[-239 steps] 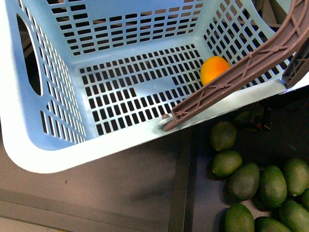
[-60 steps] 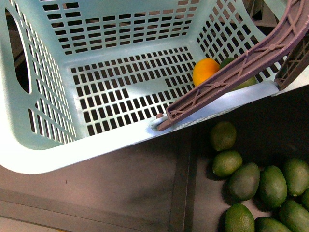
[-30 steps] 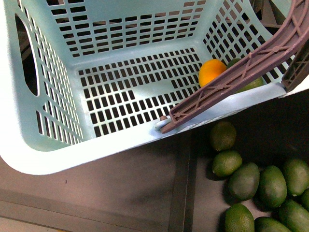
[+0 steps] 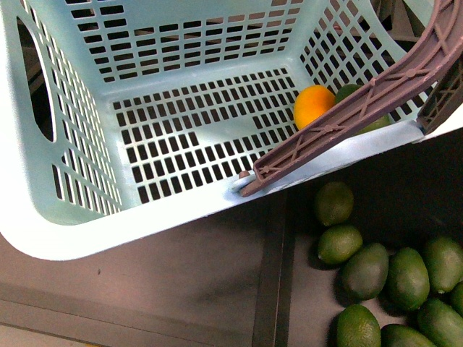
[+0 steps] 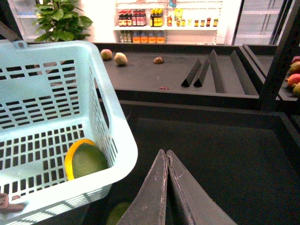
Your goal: Pick mango and avocado into basket
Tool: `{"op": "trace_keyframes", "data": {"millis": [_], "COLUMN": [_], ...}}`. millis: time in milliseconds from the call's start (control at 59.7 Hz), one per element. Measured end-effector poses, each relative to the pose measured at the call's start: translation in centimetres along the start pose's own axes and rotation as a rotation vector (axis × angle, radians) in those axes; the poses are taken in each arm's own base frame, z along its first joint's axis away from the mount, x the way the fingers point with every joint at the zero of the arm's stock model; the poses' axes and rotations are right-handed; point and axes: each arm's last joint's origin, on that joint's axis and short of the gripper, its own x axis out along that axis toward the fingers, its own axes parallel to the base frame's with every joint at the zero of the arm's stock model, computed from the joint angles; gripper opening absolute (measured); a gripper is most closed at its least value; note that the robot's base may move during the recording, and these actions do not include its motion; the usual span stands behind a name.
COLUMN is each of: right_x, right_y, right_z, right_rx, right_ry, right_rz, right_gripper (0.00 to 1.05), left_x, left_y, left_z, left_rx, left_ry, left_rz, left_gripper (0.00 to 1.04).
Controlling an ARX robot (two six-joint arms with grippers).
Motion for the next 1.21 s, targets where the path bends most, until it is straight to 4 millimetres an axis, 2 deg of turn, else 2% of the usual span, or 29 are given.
{"op": "trace_keyframes", "data": {"millis": [301,1038,1205], "right_x": [-1.5,-3.3,-4.4], "right_y": [0.0,0.0,0.0], "right_z": [-1.1,-1.0,-1.3], "right_rx": [0.0,0.0,0.0], "right_ry": [-0.017,-0.028,-0.021], "right_rz": [0.0,0.003,0.002], "right_gripper": [0.02,0.02,0.02], "left_x": [0.0,0.0,0.0], "left_y": [0.0,0.0,0.0], "left_z": [0.0,0.0,0.0], "left_rx": [0.0,-0.001,-0.001], "left_ry": [0.0,0.001,-0.001], "left_rz": [0.0,0.0,0.0], "left_gripper": [0.16,0.16,0.16]}}
